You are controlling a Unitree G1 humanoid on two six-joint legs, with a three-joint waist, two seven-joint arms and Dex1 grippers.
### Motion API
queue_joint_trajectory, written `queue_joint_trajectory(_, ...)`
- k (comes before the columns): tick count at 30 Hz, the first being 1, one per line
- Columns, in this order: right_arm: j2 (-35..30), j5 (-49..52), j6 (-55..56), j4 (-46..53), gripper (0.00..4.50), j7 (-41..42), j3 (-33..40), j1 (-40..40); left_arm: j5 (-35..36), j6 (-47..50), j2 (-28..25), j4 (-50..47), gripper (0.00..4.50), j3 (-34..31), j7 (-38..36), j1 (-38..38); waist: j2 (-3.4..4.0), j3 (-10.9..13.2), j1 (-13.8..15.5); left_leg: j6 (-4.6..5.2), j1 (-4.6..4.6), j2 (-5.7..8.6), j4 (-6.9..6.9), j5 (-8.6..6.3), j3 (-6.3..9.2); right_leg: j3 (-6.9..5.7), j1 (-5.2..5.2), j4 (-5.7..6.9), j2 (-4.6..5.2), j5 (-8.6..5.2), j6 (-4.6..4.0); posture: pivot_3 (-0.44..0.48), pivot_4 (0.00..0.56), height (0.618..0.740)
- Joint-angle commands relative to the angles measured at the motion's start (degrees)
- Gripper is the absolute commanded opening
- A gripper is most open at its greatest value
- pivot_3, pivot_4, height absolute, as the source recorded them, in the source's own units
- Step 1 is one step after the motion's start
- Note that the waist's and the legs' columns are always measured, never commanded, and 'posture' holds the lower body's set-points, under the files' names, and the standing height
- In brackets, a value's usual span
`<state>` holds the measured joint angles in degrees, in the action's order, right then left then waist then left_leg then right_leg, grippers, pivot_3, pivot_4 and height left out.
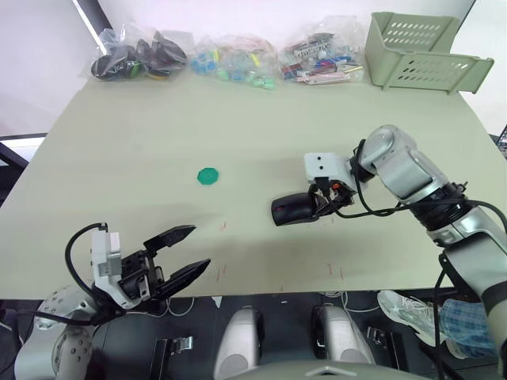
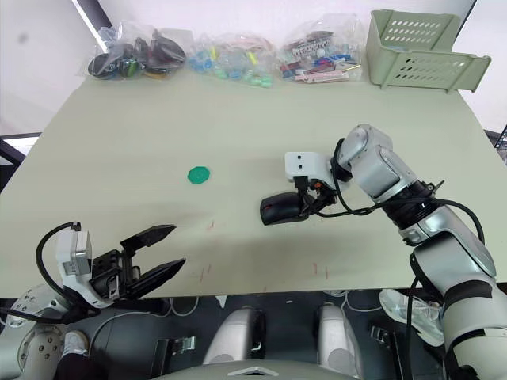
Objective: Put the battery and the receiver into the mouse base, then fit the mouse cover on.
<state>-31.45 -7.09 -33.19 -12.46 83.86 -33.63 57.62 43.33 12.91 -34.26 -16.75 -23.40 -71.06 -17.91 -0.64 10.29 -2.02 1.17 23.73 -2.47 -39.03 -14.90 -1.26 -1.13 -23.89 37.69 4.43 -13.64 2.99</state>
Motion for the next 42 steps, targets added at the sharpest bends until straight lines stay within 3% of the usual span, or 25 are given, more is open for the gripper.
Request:
queue_joint_trajectory(1, 0.2, -0.6, 0.3, 0.3, 2.82, 0.4, -0.3, 1.5, 0.2, -1.3, 0.2, -0.2, 4.5, 0.2, -0.4, 0.1, 0.0, 0.0, 0.0, 0.0, 0.0, 0.0, 0.0, 0.0, 0.0, 0.0, 0.0, 0.0, 0.0, 0.0, 0.0, 0.0, 0.15, 0.74)
queue_joint_trajectory(16, 0.5, -1.4, -0.1, 0.0, 2.82, 1.0, -1.2, 1.1, 0.1, -2.1, 0.4, -0.1, 4.5, 0.6, -0.3, -0.6, 0.0, 0.0, 0.0, 0.0, 0.0, 0.0, 0.0, 0.0, 0.0, 0.0, 0.0, 0.0, 0.0, 0.0, 0.0, 0.0, 0.15, 0.74)
queue_joint_trajectory(21, 0.8, -1.1, -0.3, 0.7, 4.46, 0.6, -0.3, 1.0, 0.1, -2.3, 0.4, 0.0, 4.5, 0.6, -0.4, -0.6, 0.0, 0.0, 0.0, 0.0, 0.0, 0.0, 0.0, 0.0, 0.01, 0.0, 0.01, 0.0, 0.0, 0.0, 0.0, 0.0, 0.15, 0.74)
queue_joint_trajectory(32, -0.9, 3.8, -4.2, 7.9, 4.46, 0.0, 5.3, 1.1, 0.1, -2.5, 0.2, 0.4, 4.5, 0.3, -0.6, -0.6, 0.01, 0.0, 0.0, 0.0, 0.02, 0.0, 0.0, 0.0, 0.0, 0.0, -0.02, -0.01, 0.01, 0.01, -0.01, 0.0, 0.15, 0.74)
queue_joint_trajectory(38, 3.4, 12.3, -6.2, 8.7, 4.46, -3.7, 12.6, -1.3, 0.1, -2.4, -0.1, 0.7, 4.5, 0.3, -0.7, -0.3, 0.0, 0.0, 0.0, 0.0, 0.0, 0.0, 0.0, 0.0, 0.01, 0.0, -0.01, 0.0, 0.01, 0.01, -0.02, 0.0, 0.15, 0.74)
queue_joint_trajectory(42, 5.7, 14.0, -5.2, 9.8, 2.76, -6.6, 12.5, -3.5, 0.1, -2.1, -0.4, 0.8, 4.5, 0.5, -0.7, 0.4, 0.0, 0.0, 0.0, 0.0, 0.01, 0.0, 0.0, 0.0, 0.01, 0.0, -0.01, 0.01, 0.01, 0.02, -0.03, 0.0, 0.15, 0.74)
